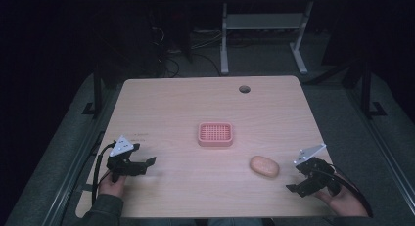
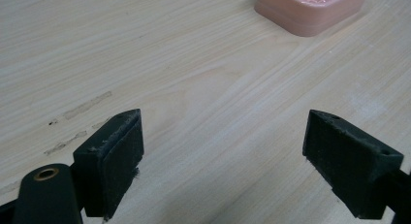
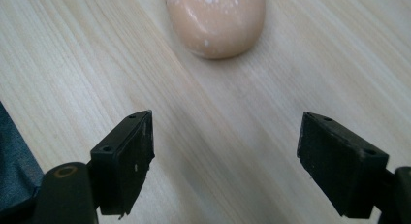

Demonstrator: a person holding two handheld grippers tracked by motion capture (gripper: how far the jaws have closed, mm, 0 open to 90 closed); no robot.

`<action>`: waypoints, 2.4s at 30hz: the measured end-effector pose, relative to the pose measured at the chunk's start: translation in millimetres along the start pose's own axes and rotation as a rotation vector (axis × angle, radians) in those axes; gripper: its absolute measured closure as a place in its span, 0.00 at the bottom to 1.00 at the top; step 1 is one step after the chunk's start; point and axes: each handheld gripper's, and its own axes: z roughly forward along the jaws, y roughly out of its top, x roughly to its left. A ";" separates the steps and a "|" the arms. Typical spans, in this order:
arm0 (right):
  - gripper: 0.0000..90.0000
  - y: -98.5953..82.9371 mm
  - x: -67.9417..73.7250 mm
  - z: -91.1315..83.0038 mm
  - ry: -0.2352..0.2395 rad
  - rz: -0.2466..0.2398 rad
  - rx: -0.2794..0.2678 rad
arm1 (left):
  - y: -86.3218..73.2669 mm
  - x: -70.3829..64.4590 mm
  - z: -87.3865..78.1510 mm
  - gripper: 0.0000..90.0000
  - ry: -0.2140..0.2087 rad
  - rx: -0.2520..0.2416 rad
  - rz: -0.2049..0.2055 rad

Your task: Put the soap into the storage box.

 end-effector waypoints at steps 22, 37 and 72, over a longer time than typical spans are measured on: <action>0.23 52.2 7.0 8.5 0.028 -0.123 0.063 | 0.0 0.3 -0.3 0.16 0.002 -0.005 -0.006; 0.24 81.9 7.6 22.3 0.038 -0.176 0.097 | 0.0 0.6 -0.4 0.16 0.002 -0.009 -0.007; 0.31 100.7 4.8 56.3 0.046 -0.205 0.220 | 0.1 0.4 -0.1 0.16 0.000 -0.005 -0.008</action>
